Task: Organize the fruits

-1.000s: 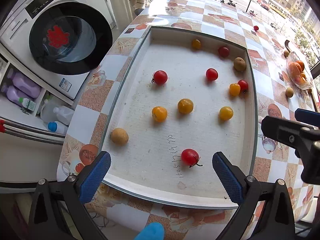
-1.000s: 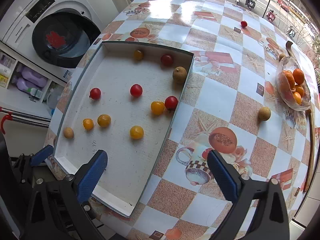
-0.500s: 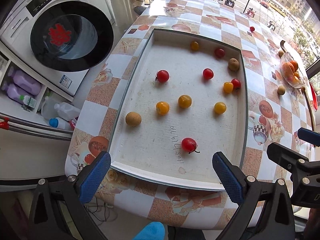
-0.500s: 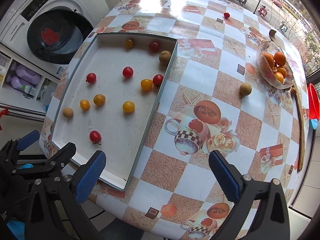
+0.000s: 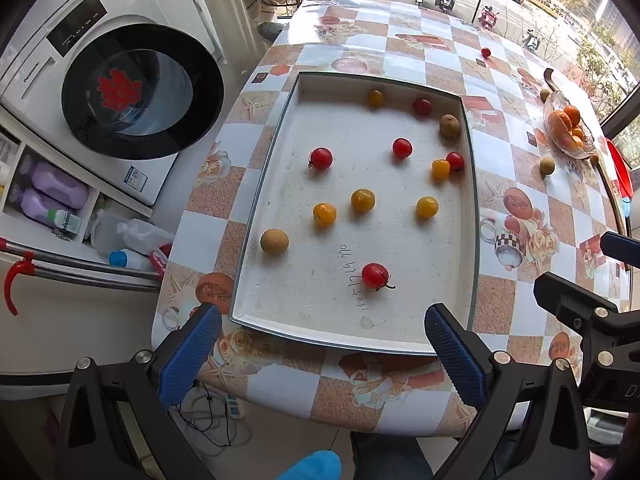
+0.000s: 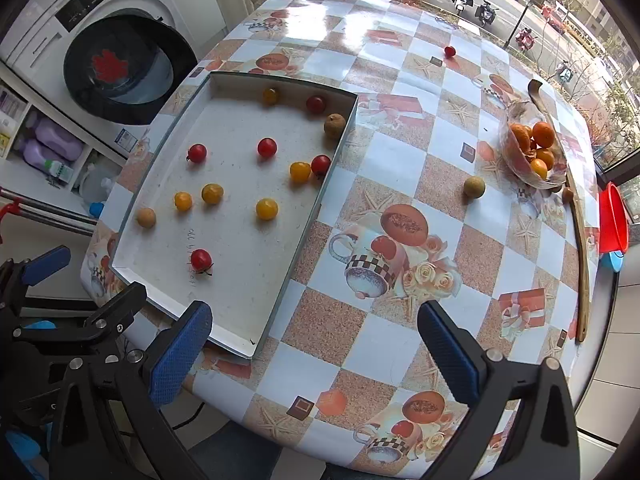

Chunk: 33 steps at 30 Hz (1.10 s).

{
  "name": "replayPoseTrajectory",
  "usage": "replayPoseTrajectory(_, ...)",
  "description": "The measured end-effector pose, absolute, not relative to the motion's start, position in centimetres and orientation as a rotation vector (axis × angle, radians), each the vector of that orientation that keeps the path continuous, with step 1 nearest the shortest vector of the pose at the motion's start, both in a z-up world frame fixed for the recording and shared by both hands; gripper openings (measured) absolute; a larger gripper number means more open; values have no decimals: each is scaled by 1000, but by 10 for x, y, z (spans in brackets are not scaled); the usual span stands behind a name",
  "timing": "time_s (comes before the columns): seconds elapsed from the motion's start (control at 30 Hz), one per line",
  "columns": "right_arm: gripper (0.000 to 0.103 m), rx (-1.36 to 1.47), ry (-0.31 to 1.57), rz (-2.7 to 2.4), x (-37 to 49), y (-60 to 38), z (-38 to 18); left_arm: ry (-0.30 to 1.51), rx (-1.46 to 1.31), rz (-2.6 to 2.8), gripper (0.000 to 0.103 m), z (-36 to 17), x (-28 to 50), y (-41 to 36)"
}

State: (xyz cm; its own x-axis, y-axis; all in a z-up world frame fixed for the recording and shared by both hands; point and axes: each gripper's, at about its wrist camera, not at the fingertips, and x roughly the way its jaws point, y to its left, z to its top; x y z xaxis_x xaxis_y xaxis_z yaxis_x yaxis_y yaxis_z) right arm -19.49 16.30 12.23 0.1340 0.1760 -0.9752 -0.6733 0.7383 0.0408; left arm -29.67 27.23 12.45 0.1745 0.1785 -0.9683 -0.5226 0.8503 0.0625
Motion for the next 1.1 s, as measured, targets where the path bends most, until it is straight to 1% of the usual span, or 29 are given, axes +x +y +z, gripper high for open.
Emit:
replayPoseTrajectory(0.63, 103, -468, 1257, 637, -198, 163, 141, 1282, -279, 487, 102, 139, -303, 270)
replayPoseTrajectory(1.1, 103, -473, 1256, 639, -201, 165, 141, 1278, -264, 477, 102, 139, -301, 269)
